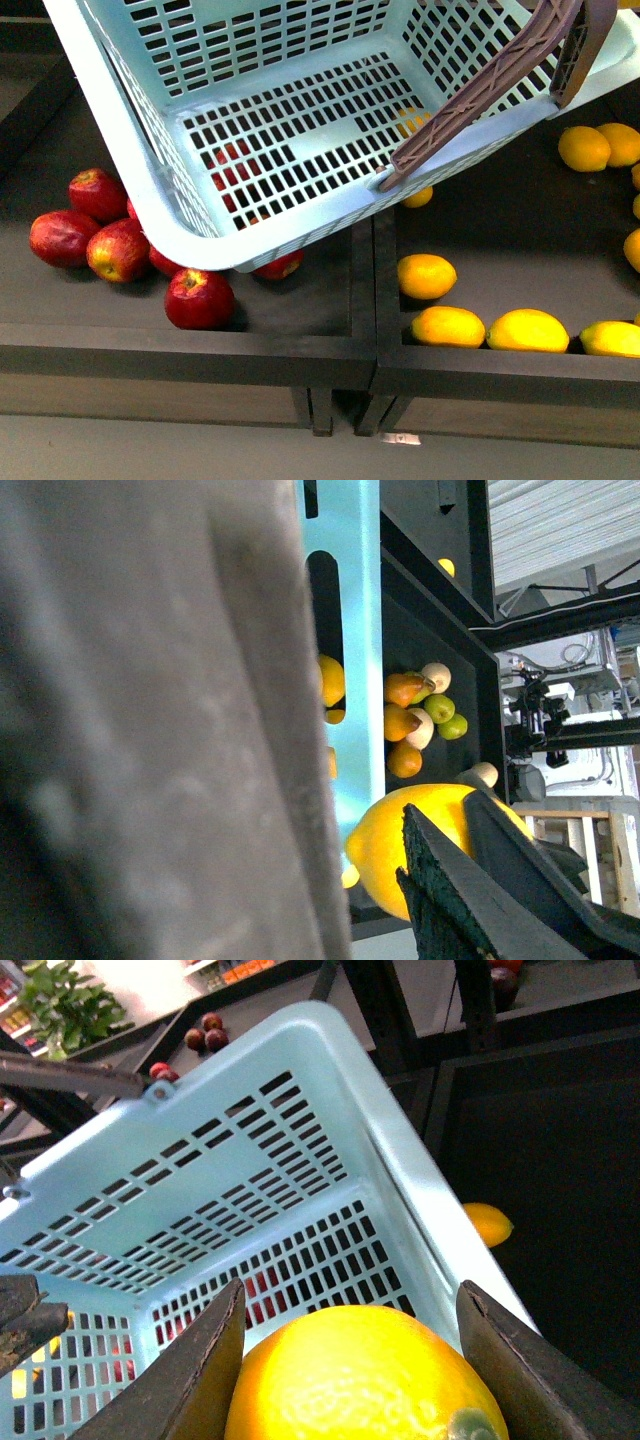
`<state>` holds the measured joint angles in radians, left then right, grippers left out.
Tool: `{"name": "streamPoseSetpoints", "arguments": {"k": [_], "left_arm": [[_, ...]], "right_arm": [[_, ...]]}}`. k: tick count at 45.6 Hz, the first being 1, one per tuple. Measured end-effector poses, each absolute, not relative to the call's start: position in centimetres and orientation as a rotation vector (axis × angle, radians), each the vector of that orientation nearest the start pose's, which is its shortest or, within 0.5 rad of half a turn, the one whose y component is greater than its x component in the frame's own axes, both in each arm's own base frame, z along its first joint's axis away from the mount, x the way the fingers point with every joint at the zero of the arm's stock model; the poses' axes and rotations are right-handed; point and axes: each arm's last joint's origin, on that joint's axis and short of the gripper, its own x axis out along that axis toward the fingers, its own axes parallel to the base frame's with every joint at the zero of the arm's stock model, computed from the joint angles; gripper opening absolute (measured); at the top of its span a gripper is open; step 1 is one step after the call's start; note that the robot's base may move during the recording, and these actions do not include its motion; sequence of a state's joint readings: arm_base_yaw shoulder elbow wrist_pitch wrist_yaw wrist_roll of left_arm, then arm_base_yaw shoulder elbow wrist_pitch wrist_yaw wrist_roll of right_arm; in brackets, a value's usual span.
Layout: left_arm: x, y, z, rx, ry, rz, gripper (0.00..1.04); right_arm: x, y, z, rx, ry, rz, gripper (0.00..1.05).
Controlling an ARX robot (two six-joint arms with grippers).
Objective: Pick lemon and mango into basket
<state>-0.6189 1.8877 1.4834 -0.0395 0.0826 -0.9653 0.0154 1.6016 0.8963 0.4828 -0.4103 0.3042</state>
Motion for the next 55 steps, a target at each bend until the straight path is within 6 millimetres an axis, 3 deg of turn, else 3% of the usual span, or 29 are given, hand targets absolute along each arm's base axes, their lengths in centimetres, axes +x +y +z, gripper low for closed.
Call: {"name": "streamPoseSetpoints", "arguments": {"k": [12,24,32,41,46,55], "left_arm": [[35.6,-25.6,27.2,-0.79,0.729,-0.423,0.29],[35.5,-25.7,27.2,-0.792,0.73,-0.424,0.29],[35.5,-25.6,27.0,-0.788,0.729,-0.418,0.29],[35.6,-25.5,27.0,-0.787,0.727,-0.414,0.29],[35.4,-25.7,27.0,-0.785,0.732,-0.422,0.29],[35.4,-25.8,26.9,-0.789,0.739,-0.426,0.29]], "right_arm": [[34.6,4.4,22.3,0.294,0.323,0.425,0.55],[34.9,4.8,21.4,0.297,0.351,0.411,0.94],[34.8,3.1,22.4,0.332,0.297,0.328,0.96],[33.6,-1.0,24.6,0.392,0.186,0.146,0.96],[31.6,-0.5,23.8,0.172,0.007,0.001,0.76],[26.8,0.0,21.4,0.035,-0.002,0.004,0.41]]}}
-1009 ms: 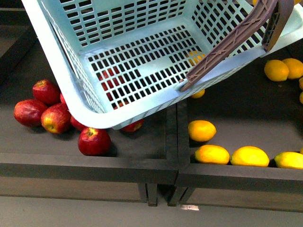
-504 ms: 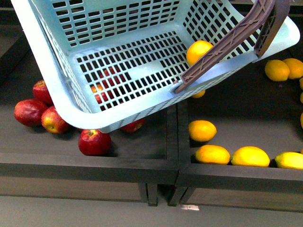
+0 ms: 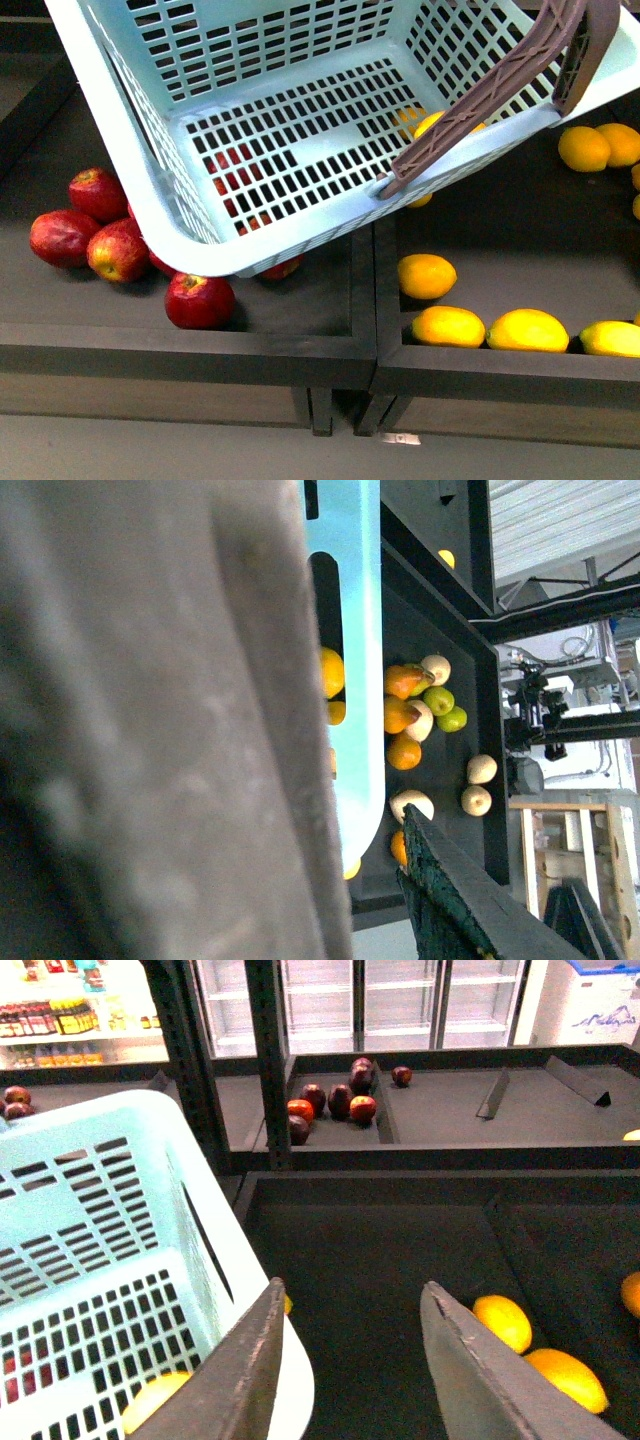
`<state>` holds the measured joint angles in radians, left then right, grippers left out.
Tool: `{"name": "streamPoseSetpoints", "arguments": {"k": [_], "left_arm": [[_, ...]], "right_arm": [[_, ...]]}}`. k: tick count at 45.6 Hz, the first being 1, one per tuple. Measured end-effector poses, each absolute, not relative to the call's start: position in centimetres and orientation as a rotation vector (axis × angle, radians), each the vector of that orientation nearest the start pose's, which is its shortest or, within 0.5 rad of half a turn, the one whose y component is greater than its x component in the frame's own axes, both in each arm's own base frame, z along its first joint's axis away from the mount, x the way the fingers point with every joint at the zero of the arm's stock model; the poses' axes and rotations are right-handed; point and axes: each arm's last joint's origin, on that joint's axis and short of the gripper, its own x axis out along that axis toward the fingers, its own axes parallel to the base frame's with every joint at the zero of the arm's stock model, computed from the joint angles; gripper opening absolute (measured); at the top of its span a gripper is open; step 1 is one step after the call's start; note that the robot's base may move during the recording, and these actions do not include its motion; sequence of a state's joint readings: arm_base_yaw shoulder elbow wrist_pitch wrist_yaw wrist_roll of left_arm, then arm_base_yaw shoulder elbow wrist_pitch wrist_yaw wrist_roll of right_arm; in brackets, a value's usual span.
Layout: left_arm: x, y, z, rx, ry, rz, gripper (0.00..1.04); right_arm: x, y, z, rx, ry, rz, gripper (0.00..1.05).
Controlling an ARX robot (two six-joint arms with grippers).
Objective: Pick lemon and mango into basket
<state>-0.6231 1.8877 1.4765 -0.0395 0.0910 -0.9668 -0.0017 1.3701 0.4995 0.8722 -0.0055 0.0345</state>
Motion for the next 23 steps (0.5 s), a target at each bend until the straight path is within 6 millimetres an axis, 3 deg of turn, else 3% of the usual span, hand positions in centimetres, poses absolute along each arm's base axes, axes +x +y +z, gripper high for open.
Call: {"name": "streamPoseSetpoints", "arguments": {"k": [9,23], "left_arm": [[35.5,-25.7,26.9,-0.787,0.734,-0.418,0.29],[35.5,-25.6,26.9,-0.788,0.737,-0.422,0.29]], "right_arm": [[22.6,0.0,19.4,0.012,0.013,-0.002,0.02],[18.1,0.0,17.9,0.006,0.012,-0.002,0.02]]}}
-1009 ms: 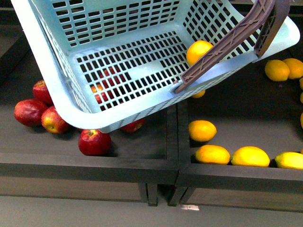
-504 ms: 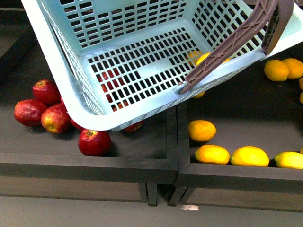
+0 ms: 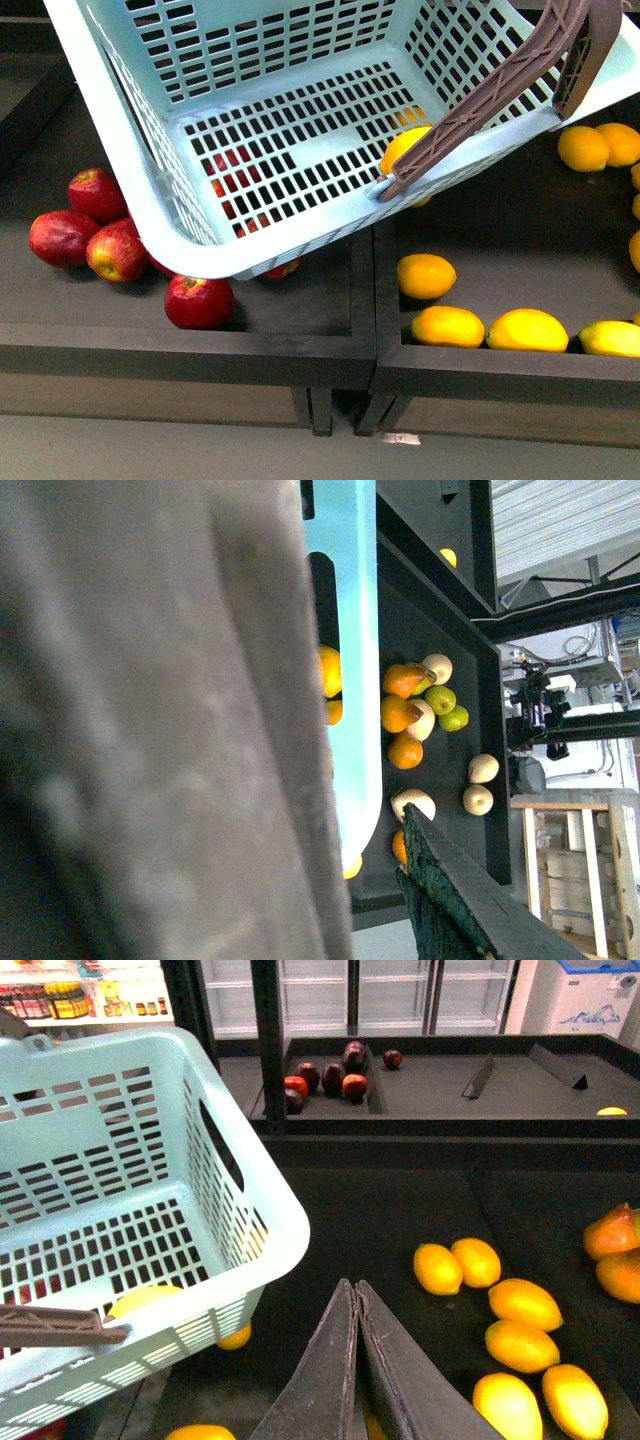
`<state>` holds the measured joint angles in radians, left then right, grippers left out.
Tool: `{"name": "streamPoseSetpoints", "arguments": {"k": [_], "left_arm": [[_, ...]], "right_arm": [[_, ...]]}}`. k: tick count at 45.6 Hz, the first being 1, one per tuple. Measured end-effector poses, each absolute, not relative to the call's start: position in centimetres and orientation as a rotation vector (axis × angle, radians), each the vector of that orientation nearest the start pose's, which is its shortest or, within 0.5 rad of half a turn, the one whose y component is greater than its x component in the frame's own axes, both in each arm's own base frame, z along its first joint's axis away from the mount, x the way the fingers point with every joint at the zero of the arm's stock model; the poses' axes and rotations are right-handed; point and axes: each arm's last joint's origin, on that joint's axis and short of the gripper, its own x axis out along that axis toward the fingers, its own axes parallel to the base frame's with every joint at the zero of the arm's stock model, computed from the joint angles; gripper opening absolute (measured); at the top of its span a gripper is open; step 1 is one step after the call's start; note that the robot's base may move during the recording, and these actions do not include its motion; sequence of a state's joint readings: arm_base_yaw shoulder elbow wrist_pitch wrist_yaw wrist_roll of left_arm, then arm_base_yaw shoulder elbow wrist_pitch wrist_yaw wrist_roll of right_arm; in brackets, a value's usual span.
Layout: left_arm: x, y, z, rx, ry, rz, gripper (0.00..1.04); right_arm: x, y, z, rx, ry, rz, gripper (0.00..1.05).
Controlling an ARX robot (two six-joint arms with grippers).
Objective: Pick lemon and mango into basket
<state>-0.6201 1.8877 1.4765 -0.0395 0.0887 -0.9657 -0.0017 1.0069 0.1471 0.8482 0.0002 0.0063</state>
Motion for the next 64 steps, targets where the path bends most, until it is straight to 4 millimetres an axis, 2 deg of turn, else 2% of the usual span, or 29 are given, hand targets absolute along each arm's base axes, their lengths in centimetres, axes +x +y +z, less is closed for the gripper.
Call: {"name": "streamPoseSetpoints", "arguments": {"k": [5,7,19,31,64], "left_arm": [[35.5,-25.6,26.9,-0.788,0.736,-0.421,0.29],[35.5,-25.6,26.9,-0.788,0.735,-0.42,0.29],[35.5,-25.6,26.9,-0.787,0.734,-0.419,0.29],[35.2,-26.0,26.9,-0.781,0.738,-0.429,0.29],[35.5,-25.6,26.8,-0.786,0.736,-0.415,0.29]], "right_arm": [[17.1,0.0,17.6,0.006,0.011,-0.002,0.02],[16.8,0.0,17.5,0.006,0.011,-0.002,0.06],[16.6,0.0,17.6,0.005,0.004,-0.002,0.56],[16.6,0.0,17.6,0.006,0.004,-0.006,0.98],[16.5,0.0,17.5,0.006,0.002,-0.004,0.96]]}}
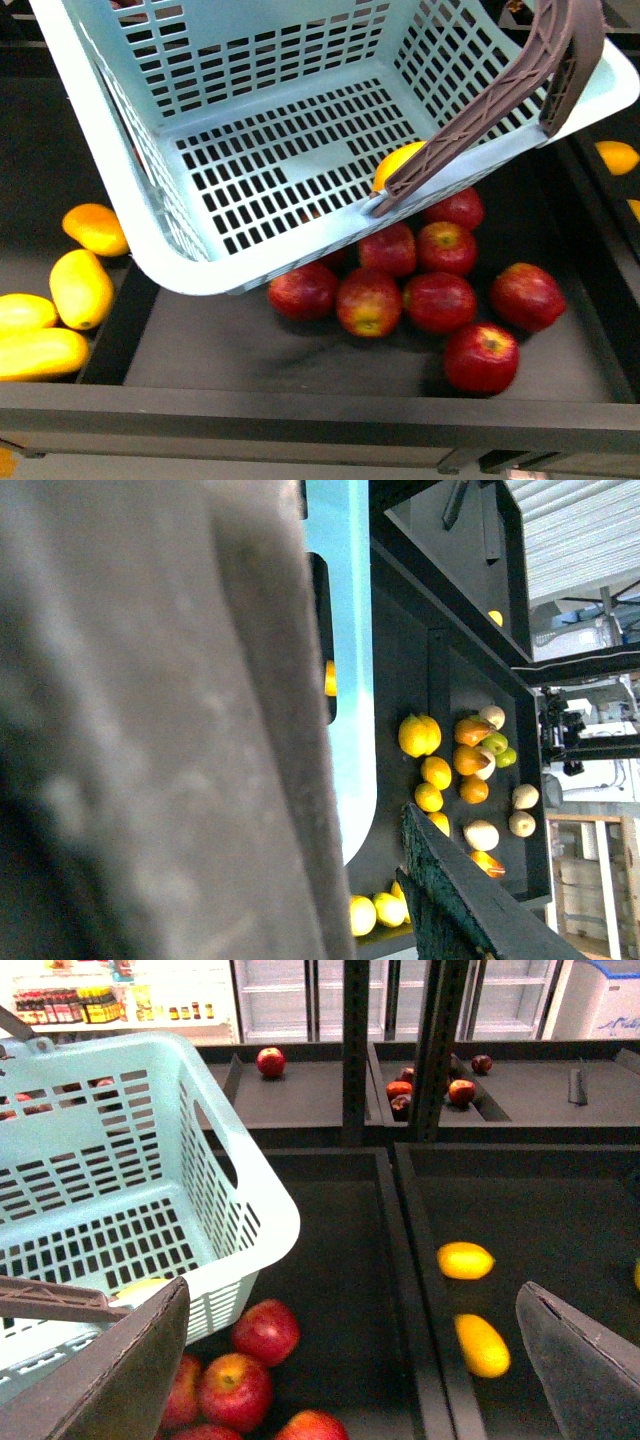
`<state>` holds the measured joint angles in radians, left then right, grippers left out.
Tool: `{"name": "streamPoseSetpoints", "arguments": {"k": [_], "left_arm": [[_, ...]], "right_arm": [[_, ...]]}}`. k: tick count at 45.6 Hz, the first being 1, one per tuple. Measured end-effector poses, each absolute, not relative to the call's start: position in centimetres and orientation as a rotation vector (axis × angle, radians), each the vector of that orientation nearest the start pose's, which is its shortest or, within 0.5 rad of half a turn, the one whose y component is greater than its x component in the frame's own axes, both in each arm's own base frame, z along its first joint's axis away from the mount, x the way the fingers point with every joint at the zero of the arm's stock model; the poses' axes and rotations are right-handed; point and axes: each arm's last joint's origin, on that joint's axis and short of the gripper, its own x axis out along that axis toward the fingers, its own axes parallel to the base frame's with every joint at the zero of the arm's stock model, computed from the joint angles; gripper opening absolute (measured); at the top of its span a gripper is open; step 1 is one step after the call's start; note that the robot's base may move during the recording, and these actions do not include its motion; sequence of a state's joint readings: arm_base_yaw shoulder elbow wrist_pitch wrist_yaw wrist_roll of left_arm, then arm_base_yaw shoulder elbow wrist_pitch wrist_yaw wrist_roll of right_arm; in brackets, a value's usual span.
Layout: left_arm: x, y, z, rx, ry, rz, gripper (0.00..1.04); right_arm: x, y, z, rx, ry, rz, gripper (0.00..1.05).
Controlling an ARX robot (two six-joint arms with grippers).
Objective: Pick lemon and mango into basket
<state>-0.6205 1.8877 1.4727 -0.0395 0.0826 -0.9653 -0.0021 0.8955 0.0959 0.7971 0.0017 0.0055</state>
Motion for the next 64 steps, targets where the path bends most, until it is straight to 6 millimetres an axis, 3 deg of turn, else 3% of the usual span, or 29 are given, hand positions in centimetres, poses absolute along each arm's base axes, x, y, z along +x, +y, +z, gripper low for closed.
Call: {"name": "streamPoseSetpoints", "arguments": {"k": [64], "left_arm": [[35.91,-25.0,26.81,-0.786,0.718,-0.385,0.29]], "right_arm": [[16.52,0.02,17.46,0.005,0.006,0.007,0.96]]}}
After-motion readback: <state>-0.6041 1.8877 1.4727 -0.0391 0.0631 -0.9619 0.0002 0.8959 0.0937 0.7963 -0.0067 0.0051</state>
